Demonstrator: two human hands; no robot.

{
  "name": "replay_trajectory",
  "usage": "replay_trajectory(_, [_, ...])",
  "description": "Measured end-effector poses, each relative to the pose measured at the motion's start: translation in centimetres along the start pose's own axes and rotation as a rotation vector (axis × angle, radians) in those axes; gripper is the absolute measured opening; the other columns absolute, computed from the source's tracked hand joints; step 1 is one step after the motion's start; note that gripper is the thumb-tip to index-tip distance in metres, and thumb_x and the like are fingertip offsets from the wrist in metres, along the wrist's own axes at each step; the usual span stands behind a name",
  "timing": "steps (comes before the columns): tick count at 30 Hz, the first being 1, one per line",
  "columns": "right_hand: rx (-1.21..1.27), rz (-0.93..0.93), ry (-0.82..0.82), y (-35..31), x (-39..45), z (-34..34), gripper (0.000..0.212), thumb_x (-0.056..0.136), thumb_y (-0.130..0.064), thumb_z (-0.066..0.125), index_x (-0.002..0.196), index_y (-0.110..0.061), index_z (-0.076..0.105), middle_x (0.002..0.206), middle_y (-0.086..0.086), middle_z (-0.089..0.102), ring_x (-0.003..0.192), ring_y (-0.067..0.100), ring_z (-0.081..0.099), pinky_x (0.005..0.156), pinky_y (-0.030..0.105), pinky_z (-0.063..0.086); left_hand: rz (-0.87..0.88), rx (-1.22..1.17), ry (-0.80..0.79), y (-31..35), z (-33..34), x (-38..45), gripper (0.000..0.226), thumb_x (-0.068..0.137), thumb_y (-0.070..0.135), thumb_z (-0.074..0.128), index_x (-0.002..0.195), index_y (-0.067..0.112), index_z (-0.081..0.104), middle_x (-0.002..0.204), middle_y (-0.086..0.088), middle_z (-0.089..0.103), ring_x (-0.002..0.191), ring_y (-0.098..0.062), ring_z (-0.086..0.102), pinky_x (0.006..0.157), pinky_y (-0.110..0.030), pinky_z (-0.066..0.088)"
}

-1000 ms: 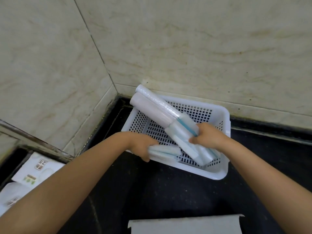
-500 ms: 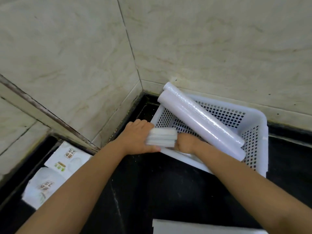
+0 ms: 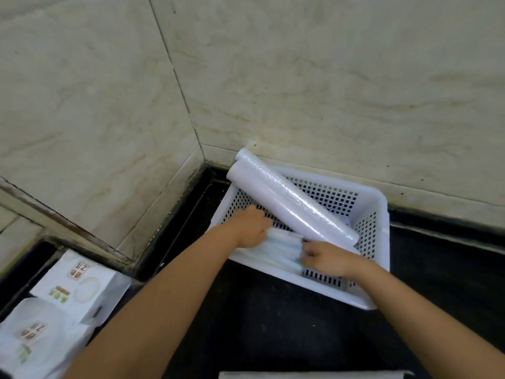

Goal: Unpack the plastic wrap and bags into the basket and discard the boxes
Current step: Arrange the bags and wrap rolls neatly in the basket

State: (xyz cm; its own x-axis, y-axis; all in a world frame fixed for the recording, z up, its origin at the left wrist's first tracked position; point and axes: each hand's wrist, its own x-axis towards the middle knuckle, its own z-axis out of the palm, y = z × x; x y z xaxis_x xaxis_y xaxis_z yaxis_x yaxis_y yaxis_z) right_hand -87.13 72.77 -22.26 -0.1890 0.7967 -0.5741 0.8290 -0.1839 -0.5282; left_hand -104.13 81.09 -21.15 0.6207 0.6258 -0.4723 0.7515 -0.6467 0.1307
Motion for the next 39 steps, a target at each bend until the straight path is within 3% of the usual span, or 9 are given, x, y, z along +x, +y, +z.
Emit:
replay_trajectory(3, [0.012,0.02,0.071,0.9,-0.9,-0.1,0.027,0.094,-0.014,0.041,0.101,0.0,0.063,0.102,0.012,0.061,0.094,0.021,0.054,0.076,0.026,0.042,0.001,0.056,-0.169,0.7,0.8,1.0,0.041,0.096,0.01,0.032,0.135,0.013,0.042,0.137,-0.014,0.044,0.126,-0.03,0.033,0.109,-0.042,0.031])
replay_trajectory(5, [-0.006,0.04,0.139,1.5,-1.4,-0.3,0.03,0.093,-0.013,0.041,0.099,0.007,0.064,0.09,0.016,0.06,0.08,0.021,0.054,0.062,0.022,0.041,-0.028,0.118,-0.194,1.0,1.3,1.4,0.046,0.094,0.007,0.034,0.14,0.012,0.034,0.143,-0.014,0.037,0.13,-0.029,0.028,0.113,-0.044,0.028])
replay_trajectory(8, [-0.007,0.029,0.37,2.2,-2.2,-1.2,0.026,0.091,-0.014,0.047,0.09,0.002,0.067,0.083,0.014,0.066,0.072,0.02,0.057,0.055,0.021,0.039,-0.094,0.196,-0.143,1.6,2.1,1.6,0.057,0.089,0.005,0.04,0.143,0.011,0.023,0.147,-0.016,0.028,0.136,-0.031,0.022,0.115,-0.046,0.022])
replay_trajectory(11, [-0.078,-0.025,0.616,2.4,-2.1,-2.0,0.027,0.089,-0.019,0.054,0.112,-0.007,0.061,0.104,0.011,0.066,0.087,0.021,0.059,0.073,0.026,0.044,-0.13,0.102,-0.016,1.7,2.1,1.5,0.05,0.09,0.007,0.041,0.14,0.008,0.03,0.144,-0.015,0.034,0.132,-0.03,0.03,0.112,-0.043,0.026])
replay_trajectory(15, [-0.266,-0.087,0.542,1.0,0.3,-1.4,0.053,0.083,-0.022,0.06,0.13,-0.01,0.041,0.126,0.012,0.051,0.11,0.027,0.05,0.091,0.036,0.045,-0.181,-0.058,0.154,0.1,0.5,-0.6,0.035,0.094,0.014,0.039,0.126,0.002,0.047,0.131,-0.015,0.046,0.12,-0.029,0.043,0.1,-0.039,0.042])
replay_trajectory(20, [-0.348,-0.017,0.623,-0.5,2.5,-0.5,0.058,0.08,-0.028,0.064,0.127,-0.006,0.038,0.123,0.015,0.047,0.111,0.028,0.045,0.091,0.039,0.044,-0.28,-0.047,0.354,-1.7,-0.9,-3.7,0.021,0.091,0.01,0.041,0.097,0.0,0.058,0.108,-0.018,0.058,0.098,-0.029,0.052,0.08,-0.04,0.048])
replay_trajectory(26, [-0.244,-0.14,0.69,0.1,0.4,-1.7,0.062,0.073,-0.022,0.067,0.127,-0.002,0.043,0.118,0.015,0.047,0.104,0.024,0.043,0.08,0.027,0.036,-0.317,-0.079,0.561,-2.5,-1.6,-3.2,0.03,0.091,0.007,0.044,0.118,-0.001,0.054,0.12,-0.018,0.056,0.113,-0.029,0.049,0.091,-0.039,0.047])
replay_trajectory(32, [-0.361,-0.169,0.799,-0.4,-3.0,-6.9,0.047,0.057,-0.003,0.076,0.099,0.01,0.06,0.087,0.027,0.057,0.079,0.038,0.056,0.063,0.032,0.038,-0.209,0.139,0.52,-0.7,-3.1,2.6,0.055,0.088,0.009,0.053,0.138,0.006,0.032,0.145,-0.011,0.036,0.137,-0.02,0.029,0.113,-0.032,0.026])
replay_trajectory(39, [-0.446,-0.075,0.704,0.5,-2.9,-9.2,0.047,0.079,-0.019,0.064,0.118,0.002,0.047,0.114,0.021,0.047,0.104,0.031,0.042,0.076,0.032,0.036,-0.178,0.355,0.447,-0.6,-3.9,4.9,0.057,0.085,0.006,0.055,0.137,0.01,0.033,0.145,-0.01,0.035,0.137,-0.026,0.028,0.117,-0.046,0.014])
